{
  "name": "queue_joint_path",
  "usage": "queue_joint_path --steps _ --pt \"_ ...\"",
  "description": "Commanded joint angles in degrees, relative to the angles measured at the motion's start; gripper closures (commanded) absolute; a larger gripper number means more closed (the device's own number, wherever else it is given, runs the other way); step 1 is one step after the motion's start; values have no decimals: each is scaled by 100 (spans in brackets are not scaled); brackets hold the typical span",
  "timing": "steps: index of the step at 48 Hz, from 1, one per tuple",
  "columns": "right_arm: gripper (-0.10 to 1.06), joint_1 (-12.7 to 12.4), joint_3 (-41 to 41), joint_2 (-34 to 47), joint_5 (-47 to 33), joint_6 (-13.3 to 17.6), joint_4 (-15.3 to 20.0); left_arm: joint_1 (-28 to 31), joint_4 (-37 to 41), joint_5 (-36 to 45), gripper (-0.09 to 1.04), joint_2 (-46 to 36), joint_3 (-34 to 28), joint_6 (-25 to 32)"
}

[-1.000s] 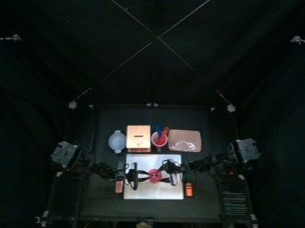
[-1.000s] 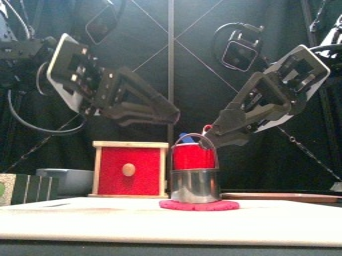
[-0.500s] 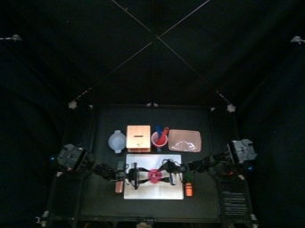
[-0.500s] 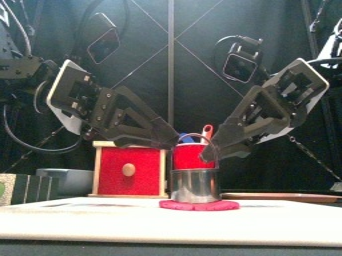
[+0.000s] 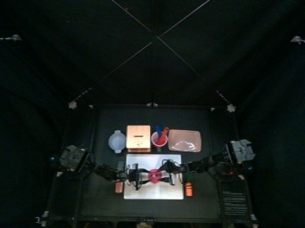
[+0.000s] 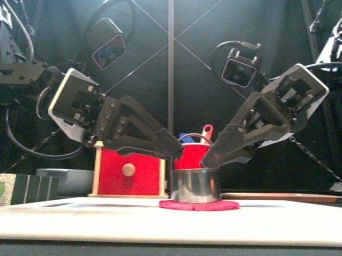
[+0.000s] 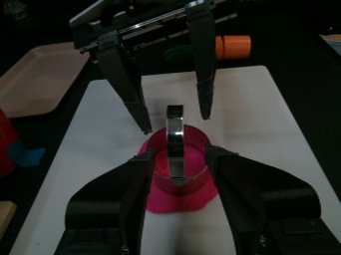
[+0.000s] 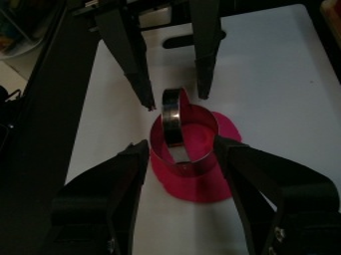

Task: Get the cutter from the drawer then cut the dough then place the extra dough in the bowl
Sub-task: Cut the dough

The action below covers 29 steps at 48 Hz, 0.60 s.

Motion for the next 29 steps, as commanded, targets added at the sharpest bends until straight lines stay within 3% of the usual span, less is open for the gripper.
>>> queue_joint_path --steps 1,16,29 --pt "12 9 -132 -88 -18 0 -9 44 9 79 13 -70 -149 18" --pt "29 35 -123 -88 149 0 -62 114 97 299 15 -88 -246 44" --pt "31 26 -149 -88 378 0 -62 132 202 413 36 -97 -246 44"
